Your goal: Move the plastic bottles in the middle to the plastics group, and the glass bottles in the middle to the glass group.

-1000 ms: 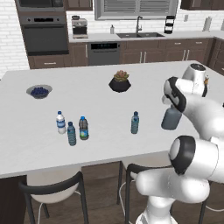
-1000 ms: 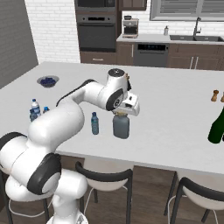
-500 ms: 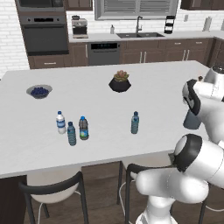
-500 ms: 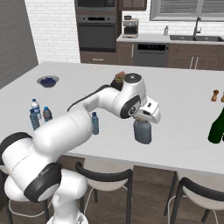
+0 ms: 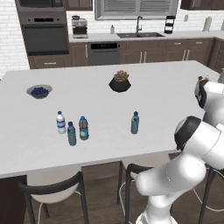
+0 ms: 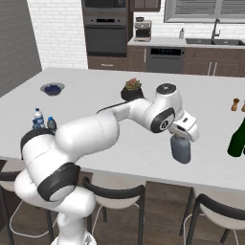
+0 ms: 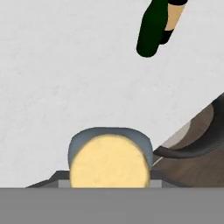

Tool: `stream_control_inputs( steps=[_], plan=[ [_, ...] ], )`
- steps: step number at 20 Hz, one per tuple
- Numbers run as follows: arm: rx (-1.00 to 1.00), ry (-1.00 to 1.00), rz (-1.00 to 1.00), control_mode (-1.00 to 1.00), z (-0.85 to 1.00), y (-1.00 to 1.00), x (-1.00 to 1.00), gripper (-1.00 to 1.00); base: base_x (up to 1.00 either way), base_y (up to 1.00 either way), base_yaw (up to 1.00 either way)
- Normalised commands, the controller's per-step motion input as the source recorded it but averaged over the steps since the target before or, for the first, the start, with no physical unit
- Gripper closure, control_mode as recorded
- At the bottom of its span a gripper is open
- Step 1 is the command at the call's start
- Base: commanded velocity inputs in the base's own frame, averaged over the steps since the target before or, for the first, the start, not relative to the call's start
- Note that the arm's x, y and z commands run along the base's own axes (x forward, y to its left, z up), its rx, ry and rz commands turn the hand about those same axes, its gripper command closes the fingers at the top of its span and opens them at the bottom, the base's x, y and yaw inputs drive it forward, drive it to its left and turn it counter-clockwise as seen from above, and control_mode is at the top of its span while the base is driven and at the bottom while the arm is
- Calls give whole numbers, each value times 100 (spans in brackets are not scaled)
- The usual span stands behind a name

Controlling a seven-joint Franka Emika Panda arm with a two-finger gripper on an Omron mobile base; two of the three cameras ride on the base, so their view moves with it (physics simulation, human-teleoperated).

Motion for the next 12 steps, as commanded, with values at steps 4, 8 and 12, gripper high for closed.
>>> stream_control_inputs(
  steps=[4,8,12],
  plan=[
    [0,0,-15,-100,0,-71,2,100,0,0,0],
    [0,0,-8,-100,0,-68,2,100,0,0,0],
    [0,-5,-1,-100,-4,-47,8,100,0,0,0]
  ],
)
